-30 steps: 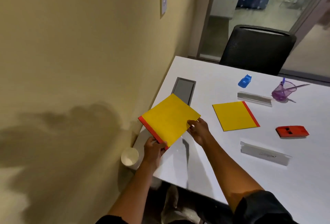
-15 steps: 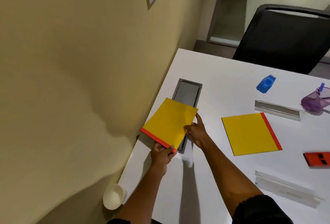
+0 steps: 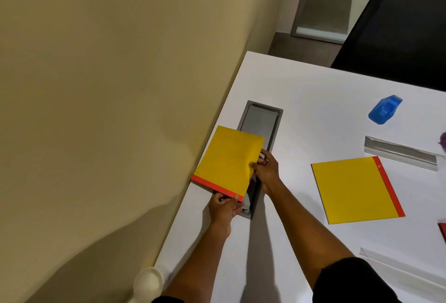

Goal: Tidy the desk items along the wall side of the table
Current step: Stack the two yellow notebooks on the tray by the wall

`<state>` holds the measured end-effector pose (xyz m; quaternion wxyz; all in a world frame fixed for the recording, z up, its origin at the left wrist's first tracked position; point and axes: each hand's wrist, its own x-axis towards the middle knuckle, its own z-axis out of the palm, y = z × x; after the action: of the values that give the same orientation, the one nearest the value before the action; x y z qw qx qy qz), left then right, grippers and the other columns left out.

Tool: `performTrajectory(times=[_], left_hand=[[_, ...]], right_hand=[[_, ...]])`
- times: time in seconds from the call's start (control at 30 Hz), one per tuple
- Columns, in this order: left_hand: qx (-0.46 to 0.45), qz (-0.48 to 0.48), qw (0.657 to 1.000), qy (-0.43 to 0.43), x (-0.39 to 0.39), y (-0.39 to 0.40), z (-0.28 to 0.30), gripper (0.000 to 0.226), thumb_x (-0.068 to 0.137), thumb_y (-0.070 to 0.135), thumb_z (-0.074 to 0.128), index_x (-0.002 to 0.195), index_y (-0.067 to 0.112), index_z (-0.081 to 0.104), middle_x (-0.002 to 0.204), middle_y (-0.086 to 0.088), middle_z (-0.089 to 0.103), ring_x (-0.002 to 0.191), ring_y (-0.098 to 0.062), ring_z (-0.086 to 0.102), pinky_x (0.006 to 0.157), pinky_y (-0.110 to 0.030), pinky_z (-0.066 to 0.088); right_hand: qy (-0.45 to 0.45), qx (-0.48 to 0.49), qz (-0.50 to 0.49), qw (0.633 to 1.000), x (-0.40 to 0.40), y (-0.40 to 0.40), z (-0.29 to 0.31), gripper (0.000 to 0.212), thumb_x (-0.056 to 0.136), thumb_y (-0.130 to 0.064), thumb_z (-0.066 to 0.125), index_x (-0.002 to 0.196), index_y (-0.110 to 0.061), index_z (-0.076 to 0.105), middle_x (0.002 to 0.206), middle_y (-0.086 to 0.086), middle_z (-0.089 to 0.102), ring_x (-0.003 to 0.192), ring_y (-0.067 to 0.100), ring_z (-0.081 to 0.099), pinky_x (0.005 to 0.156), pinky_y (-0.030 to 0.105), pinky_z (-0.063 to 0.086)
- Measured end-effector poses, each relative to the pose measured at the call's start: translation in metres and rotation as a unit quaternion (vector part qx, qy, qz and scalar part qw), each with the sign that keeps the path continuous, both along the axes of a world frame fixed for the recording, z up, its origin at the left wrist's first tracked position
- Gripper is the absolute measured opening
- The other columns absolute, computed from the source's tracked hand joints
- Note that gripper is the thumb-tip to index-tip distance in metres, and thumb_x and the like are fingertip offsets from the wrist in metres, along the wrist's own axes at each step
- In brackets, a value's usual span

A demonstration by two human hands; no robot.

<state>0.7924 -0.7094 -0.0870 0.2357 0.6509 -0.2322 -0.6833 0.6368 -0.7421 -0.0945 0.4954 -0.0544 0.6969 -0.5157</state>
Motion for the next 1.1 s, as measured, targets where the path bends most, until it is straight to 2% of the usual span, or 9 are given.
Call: performTrajectory(times=[0.13, 0.27, 0.47, 0.6, 0.67, 0.77, 0.83, 0.93, 1.1], left_hand=[[-0.003, -0.056, 0.998, -0.040, -0.002, -0.004, 0.000, 0.023, 0.092, 0.008, 0.063, 0.114, 0.005, 0.059, 0.107, -0.021, 0.069, 0.091, -0.034, 0.071, 0.079, -0.038, 0.058], [-0.037, -0.153, 0.978, -0.136, 0.001, -0.007, 0.005, 0.015, 0.098, 0.023, 0.055, 0.095, 0.010, 0.063, 0.095, -0.017, 0.073, 0.081, -0.029, 0.073, 0.074, -0.034, 0.061], [-0.234, -0.317, 0.835, -0.384, 0.017, -0.014, 0.010, 0.024, 0.101, 0.026, 0.045, 0.089, 0.009, 0.058, 0.095, -0.013, 0.069, 0.079, -0.014, 0.059, 0.066, -0.019, 0.046], [-0.304, -0.418, 0.749, -0.415, 0.021, -0.019, 0.009, 0.036, 0.099, 0.030, 0.049, 0.131, 0.014, 0.049, 0.139, -0.011, 0.046, 0.121, -0.020, 0.047, 0.097, -0.024, 0.046], [-0.288, -0.470, 0.727, -0.410, 0.024, -0.020, 0.007, 0.054, 0.099, 0.034, 0.047, 0.148, 0.016, 0.031, 0.160, -0.008, 0.018, 0.145, -0.027, 0.024, 0.115, -0.032, 0.033], [-0.257, -0.530, 0.697, -0.409, 0.030, -0.020, 0.001, 0.065, 0.100, 0.040, 0.044, 0.154, 0.019, 0.015, 0.164, -0.006, -0.005, 0.151, -0.027, 0.001, 0.122, -0.039, 0.017], [-0.241, -0.555, 0.681, -0.413, 0.034, -0.019, -0.003, 0.069, 0.099, 0.044, 0.043, 0.155, 0.019, 0.011, 0.163, -0.007, -0.011, 0.151, -0.027, -0.005, 0.122, -0.041, 0.013], [-0.231, -0.577, 0.670, -0.407, 0.038, -0.022, -0.007, 0.072, 0.099, 0.046, 0.042, 0.155, 0.018, 0.007, 0.163, -0.008, -0.015, 0.151, -0.028, -0.008, 0.122, -0.044, 0.011], [-0.238, -0.582, 0.667, -0.400, 0.041, -0.027, -0.002, 0.075, 0.099, 0.049, 0.040, 0.155, 0.018, 0.003, 0.163, -0.008, -0.015, 0.151, -0.028, -0.010, 0.122, -0.045, 0.008]], right_hand=[[0.047, 0.017, 0.031, 0.998, -0.001, -0.007, -0.008, 0.061, 0.085, 0.007, 0.066, 0.139, -0.015, 0.049, 0.124, 0.017, 0.066, 0.115, 0.037, 0.062, 0.100, 0.056, 0.048], [0.113, 0.024, 0.074, 0.991, 0.000, -0.011, -0.009, 0.060, 0.086, 0.001, 0.069, 0.140, -0.014, 0.050, 0.121, 0.014, 0.067, 0.110, 0.027, 0.063, 0.102, 0.042, 0.049], [0.201, 0.037, 0.092, 0.974, 0.011, -0.009, -0.010, 0.034, 0.084, 0.004, 0.068, 0.114, -0.011, 0.067, 0.089, 0.016, 0.066, 0.077, 0.018, 0.058, 0.077, 0.031, 0.052], [0.235, 0.032, 0.092, 0.967, 0.016, -0.007, -0.010, 0.026, 0.085, 0.007, 0.062, 0.100, -0.013, 0.067, 0.077, 0.003, 0.060, 0.071, 0.019, 0.058, 0.067, 0.026, 0.051], [0.231, 0.033, 0.076, 0.969, 0.019, -0.006, -0.011, 0.028, 0.085, 0.008, 0.061, 0.106, -0.011, 0.067, 0.080, 0.003, 0.060, 0.074, 0.019, 0.058, 0.074, 0.034, 0.054], [0.230, 0.036, 0.067, 0.970, 0.024, -0.002, -0.012, 0.039, 0.087, 0.004, 0.064, 0.124, -0.008, 0.060, 0.095, 0.004, 0.063, 0.083, 0.016, 0.058, 0.082, 0.030, 0.052], [0.233, 0.038, 0.077, 0.969, 0.025, 0.000, -0.012, 0.043, 0.088, 0.002, 0.065, 0.129, -0.008, 0.056, 0.109, 0.011, 0.065, 0.090, 0.016, 0.059, 0.086, 0.026, 0.049], [0.231, 0.048, 0.102, 0.967, 0.023, 0.004, -0.011, 0.049, 0.090, 0.000, 0.064, 0.136, -0.008, 0.050, 0.125, 0.014, 0.063, 0.105, 0.023, 0.063, 0.096, 0.036, 0.053], [0.256, 0.044, 0.133, 0.957, 0.023, 0.014, -0.003, 0.049, 0.095, -0.012, 0.061, 0.141, -0.010, 0.045, 0.133, 0.015, 0.061, 0.118, 0.028, 0.061, 0.099, 0.034, 0.047]])
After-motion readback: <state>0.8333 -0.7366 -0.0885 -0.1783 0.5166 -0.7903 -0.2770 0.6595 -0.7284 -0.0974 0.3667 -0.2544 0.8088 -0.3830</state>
